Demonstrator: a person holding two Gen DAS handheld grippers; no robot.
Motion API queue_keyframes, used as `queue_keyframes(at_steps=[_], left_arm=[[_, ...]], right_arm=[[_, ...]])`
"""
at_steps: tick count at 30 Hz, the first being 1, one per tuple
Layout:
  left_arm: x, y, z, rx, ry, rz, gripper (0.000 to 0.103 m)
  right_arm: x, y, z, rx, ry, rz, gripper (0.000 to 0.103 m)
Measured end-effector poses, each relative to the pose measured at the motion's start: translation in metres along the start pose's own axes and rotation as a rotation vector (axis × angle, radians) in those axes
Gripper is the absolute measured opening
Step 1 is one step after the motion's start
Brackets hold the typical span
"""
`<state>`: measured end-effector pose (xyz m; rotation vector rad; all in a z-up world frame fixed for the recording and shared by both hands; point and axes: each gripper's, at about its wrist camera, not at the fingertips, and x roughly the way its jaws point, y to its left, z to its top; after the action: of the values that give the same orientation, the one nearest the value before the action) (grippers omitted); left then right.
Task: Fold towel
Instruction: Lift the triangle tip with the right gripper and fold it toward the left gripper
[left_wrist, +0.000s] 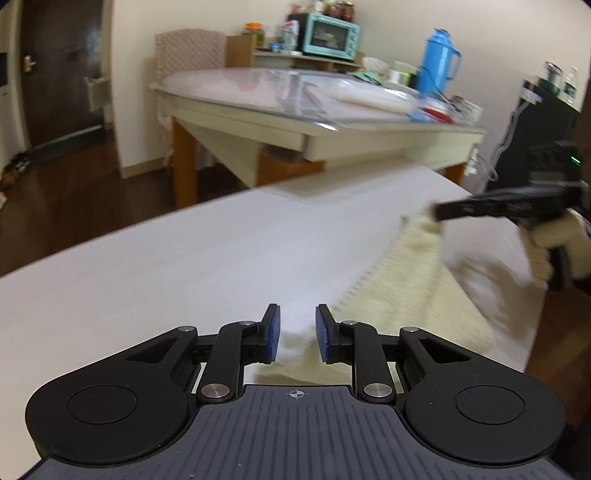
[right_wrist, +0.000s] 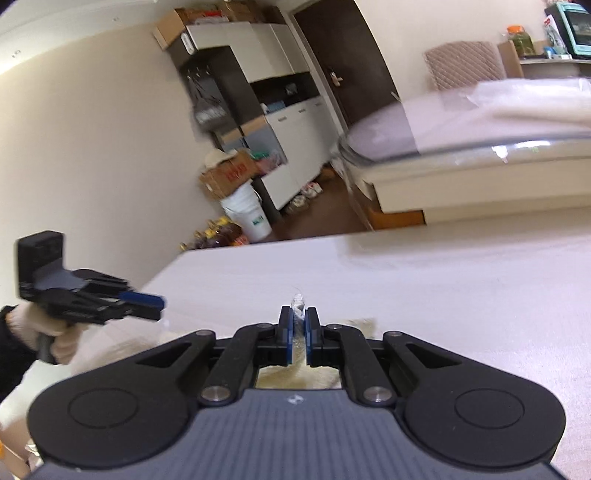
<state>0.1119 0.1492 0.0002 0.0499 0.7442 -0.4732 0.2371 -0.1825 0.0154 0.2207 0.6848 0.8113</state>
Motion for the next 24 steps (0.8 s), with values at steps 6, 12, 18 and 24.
queue_keyframes(at_steps=[6, 12, 18, 24], left_arm=[[-0.001, -0.003, -0.008, -0.038, -0.024, -0.001, 0.024], [-0.006, -0.01, -0.015, -0.025, -0.037, 0.006, 0.025], [0.009, -0.013, -0.017, -0.003, -0.011, 0.054, 0.025], [0.023, -0.013, -0.017, 0.033, 0.009, 0.133, 0.038]], right_arm=[[0.011, 0.001, -0.005, -0.073, 0.001, -0.121, 0.017], [-0.005, 0.022, -0.017, -0.1, -0.048, -0.073, 0.019], [0.01, 0.054, -0.036, -0.256, 0.069, 0.008, 0.023], [0.018, 0.054, -0.041, -0.318, 0.119, -0.1, 0.022]])
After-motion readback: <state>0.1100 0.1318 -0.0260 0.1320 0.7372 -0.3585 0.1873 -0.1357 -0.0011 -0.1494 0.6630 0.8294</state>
